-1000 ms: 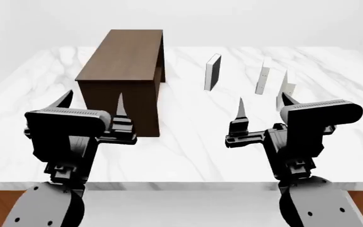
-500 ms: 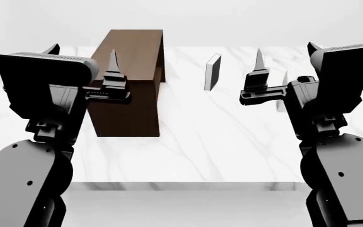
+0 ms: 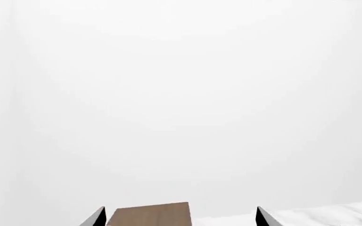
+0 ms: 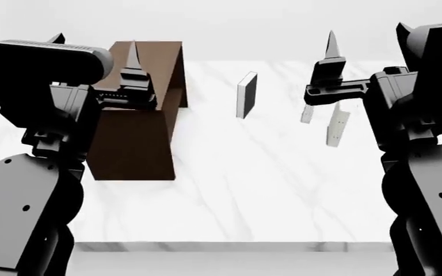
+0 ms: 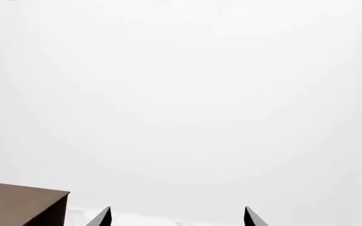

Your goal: Pick up the book on the right and place it under the cabinet shelf.

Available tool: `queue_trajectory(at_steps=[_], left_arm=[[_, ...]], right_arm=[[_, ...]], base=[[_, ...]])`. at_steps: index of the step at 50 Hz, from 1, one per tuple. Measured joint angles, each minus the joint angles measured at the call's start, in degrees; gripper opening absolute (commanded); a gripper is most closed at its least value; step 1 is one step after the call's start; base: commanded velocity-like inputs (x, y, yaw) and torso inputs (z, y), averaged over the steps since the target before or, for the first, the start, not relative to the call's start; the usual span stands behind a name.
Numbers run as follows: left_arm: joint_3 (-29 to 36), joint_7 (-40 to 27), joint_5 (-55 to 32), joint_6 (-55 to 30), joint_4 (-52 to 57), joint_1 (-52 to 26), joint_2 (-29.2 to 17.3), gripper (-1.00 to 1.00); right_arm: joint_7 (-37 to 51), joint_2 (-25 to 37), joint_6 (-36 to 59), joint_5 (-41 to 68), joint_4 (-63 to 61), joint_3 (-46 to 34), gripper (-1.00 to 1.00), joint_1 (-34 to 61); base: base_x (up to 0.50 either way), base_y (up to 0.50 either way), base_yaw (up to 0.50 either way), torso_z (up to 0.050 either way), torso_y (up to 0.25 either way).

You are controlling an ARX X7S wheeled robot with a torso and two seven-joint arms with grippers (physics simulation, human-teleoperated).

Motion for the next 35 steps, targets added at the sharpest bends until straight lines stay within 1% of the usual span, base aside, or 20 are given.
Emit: queue_trajectory(at_steps=[6, 35], left_arm=[[-0.2, -0.1, -0.4, -0.2, 0.2, -0.2, -0.1, 1.00], [-0.3, -0.9, -1.5, -1.0, 0.6, -1.2, -1.2, 1.00]], right_arm=[[0.2, 0.2, 0.6, 0.1, -0.4, -0.1, 1.00, 0.6], [0.7, 1.0, 0.1, 0.6, -0.6, -1.3, 1.00, 0.7]], base=[[0.17, -0.20, 0.00, 0.000, 0.000], [0.17, -0.01, 0.00, 0.000, 0.000]])
